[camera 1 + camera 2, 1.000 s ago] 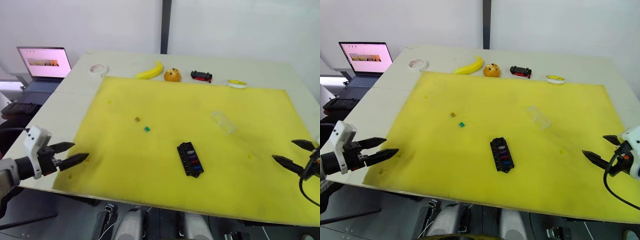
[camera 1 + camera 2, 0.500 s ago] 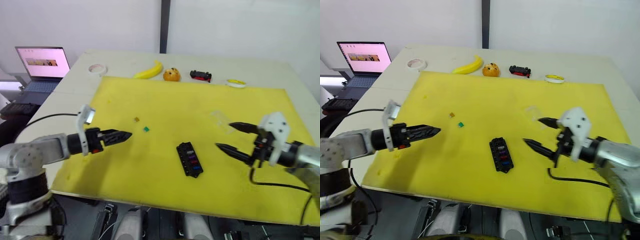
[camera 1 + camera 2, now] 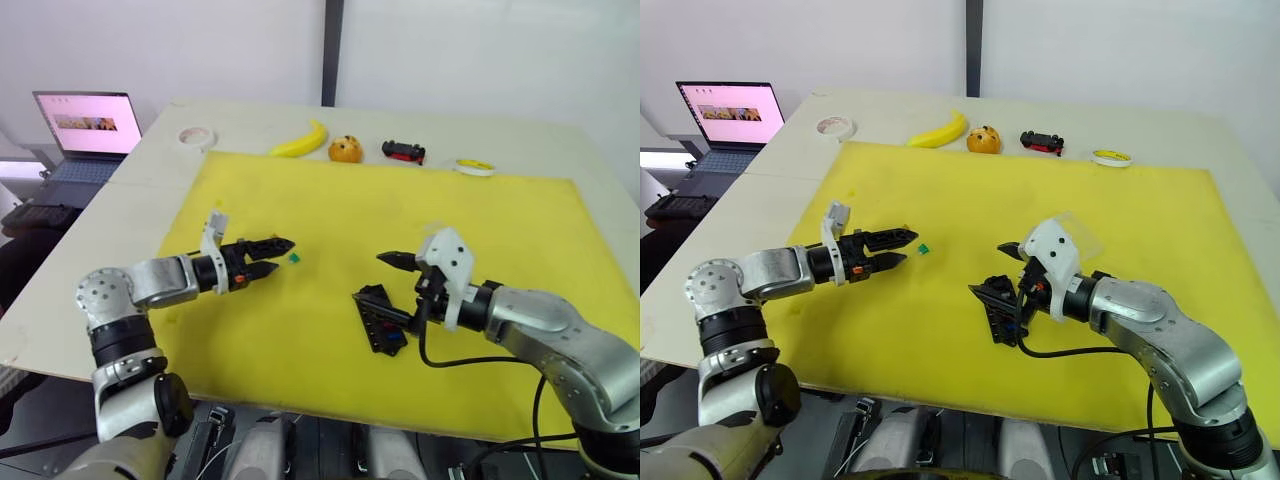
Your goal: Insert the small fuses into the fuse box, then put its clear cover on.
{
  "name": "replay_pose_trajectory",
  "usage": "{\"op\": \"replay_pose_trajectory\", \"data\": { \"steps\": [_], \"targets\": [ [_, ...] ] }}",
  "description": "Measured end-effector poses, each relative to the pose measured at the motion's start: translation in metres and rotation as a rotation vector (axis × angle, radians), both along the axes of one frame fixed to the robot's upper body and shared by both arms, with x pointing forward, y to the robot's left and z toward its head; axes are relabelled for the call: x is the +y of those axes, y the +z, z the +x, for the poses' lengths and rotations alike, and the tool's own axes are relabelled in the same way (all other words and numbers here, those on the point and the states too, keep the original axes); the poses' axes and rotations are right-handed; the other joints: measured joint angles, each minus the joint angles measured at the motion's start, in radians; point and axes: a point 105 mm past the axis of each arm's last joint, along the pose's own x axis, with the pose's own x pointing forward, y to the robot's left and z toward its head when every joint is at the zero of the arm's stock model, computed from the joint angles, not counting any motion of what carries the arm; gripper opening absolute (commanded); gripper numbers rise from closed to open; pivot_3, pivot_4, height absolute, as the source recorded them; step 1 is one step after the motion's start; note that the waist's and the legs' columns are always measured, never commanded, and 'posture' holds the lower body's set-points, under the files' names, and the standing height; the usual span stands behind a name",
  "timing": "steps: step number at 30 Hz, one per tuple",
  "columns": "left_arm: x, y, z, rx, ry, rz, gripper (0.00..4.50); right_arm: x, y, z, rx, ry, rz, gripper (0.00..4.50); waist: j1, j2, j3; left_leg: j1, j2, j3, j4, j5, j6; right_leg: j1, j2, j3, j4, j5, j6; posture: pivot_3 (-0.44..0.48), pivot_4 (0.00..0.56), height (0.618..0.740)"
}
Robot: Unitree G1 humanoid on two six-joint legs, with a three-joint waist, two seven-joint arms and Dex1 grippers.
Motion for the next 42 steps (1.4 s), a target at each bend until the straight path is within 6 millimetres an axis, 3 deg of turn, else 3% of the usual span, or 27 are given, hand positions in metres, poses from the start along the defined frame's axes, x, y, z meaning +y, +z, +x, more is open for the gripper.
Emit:
{"op": "replay_pose_trajectory", "data": {
  "steps": [8,42],
  "targets": [
    [-0.015,-0.002,0.01,0.06,0.092,-0.053,4.5,-0.001,0.0,0.004,-0.01,-0.047,0.012,4.45,0.001,0.0,0.0,0.0,-0.001,0.0,0.0,0.0,-0.001,0.0,0.0,0.0,0.0,0.0,0.0,0.0,0.15,0.74],
    [-0.018,-0.008,0.013,0.116,0.257,-0.159,4.5,-0.004,-0.001,0.005,-0.011,-0.071,0.01,4.45,0.002,0.0,-0.001,0.001,-0.001,0.0,0.0,0.0,0.0,0.002,0.0,0.0,-0.002,0.0,0.0,0.0,0.15,0.74]
  ]
}}
